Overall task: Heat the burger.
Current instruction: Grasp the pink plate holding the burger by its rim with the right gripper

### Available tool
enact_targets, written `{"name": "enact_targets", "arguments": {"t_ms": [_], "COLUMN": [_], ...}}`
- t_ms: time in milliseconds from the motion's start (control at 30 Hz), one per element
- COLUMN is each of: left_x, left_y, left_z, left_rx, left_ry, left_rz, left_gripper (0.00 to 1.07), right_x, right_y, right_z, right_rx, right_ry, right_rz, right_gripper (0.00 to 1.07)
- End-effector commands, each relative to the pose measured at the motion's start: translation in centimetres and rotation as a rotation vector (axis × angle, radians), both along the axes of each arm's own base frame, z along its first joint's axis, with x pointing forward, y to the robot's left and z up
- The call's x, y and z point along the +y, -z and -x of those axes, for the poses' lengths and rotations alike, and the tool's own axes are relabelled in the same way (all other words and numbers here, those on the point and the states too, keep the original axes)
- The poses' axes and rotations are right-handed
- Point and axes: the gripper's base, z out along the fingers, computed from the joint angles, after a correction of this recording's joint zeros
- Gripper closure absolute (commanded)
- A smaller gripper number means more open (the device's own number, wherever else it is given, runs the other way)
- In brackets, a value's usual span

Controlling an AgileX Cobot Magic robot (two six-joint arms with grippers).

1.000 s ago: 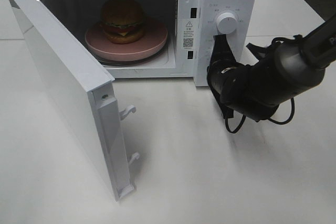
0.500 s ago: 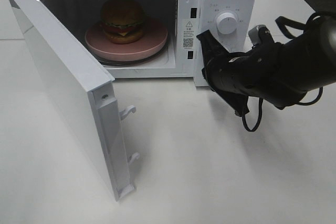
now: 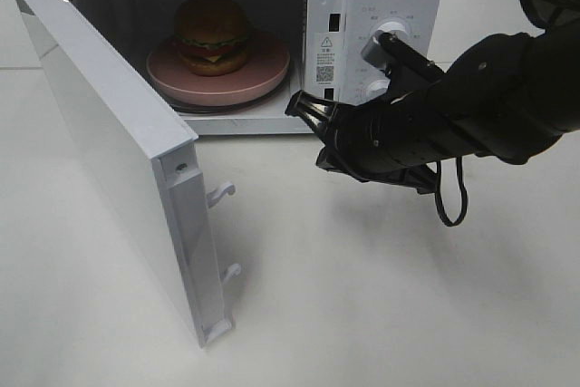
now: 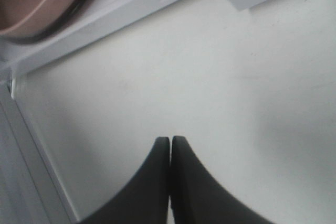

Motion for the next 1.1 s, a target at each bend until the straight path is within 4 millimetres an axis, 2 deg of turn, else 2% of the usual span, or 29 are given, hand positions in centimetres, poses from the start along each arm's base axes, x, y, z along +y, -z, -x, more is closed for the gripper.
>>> {"name": "enact_targets", "arguments": {"t_ms": [33,300,367,400,433,467,533,567,600,633,700,833,933,1100], "left_x": [0.0,0.0,0.0,0.0,0.0,0.0,0.0,0.0,0.0,0.0,0.0,0.0,0.0,0.0], "left_y": [0.0,0.0,0.0,0.0,0.0,0.0,0.0,0.0,0.0,0.0,0.0,0.0,0.0,0.0], "left_z": [0.3,0.3,0.3,0.3,0.3,0.3,0.3,0.3,0.3,0.3,0.3,0.3,0.3,0.3], "left_rx": [-0.029,-0.029,-0.029,-0.029,-0.029,-0.029,-0.029,-0.029,-0.029,-0.029,-0.029,-0.029,-0.029,-0.029], "left_ry": [-0.002,-0.002,-0.002,-0.002,-0.003,-0.003,-0.003,-0.003,-0.002,-0.002,-0.002,-0.002,-0.002,-0.002], "left_rz": [0.003,0.002,0.002,0.002,0.004,0.004,0.004,0.004,0.002,0.002,0.003,0.003,0.002,0.003], "left_gripper": [0.07,0.07,0.07,0.07,0.07,0.07,0.07,0.07,0.07,0.07,0.07,0.07,0.07,0.07], "right_x": [0.1,-1.0,-1.3,-1.3,-1.5,-1.5,-2.0,-2.0,-2.5,-2.5,-3.1,-3.4,-3.7,-4.0], "right_y": [-0.6,-1.1,-1.5,-1.5,-2.0,-2.0,-3.0,-3.0,-4.0,-4.0,-5.6,-7.1,-8.6,-9.6], "right_z": [0.9,1.7,2.1,2.1,2.1,2.1,2.1,2.1,2.1,2.1,2.0,2.2,2.7,3.3], "right_rx": [0.011,0.078,0.118,0.118,0.127,0.127,0.15,0.15,0.15,0.15,0.136,0.14,0.148,0.112], "right_ry": [-0.144,-0.355,-0.46,-0.46,-0.532,-0.532,-0.609,-0.609,-0.663,-0.663,-0.732,-0.81,-0.96,-1.119], "right_rz": [0.039,0.127,0.191,0.191,0.269,0.269,0.376,0.376,0.45,0.45,0.555,0.624,0.68,0.733], "right_gripper": [1.07,1.07,1.07,1.07,1.07,1.07,1.07,1.07,1.07,1.07,1.07,1.07,1.07,1.07]}}
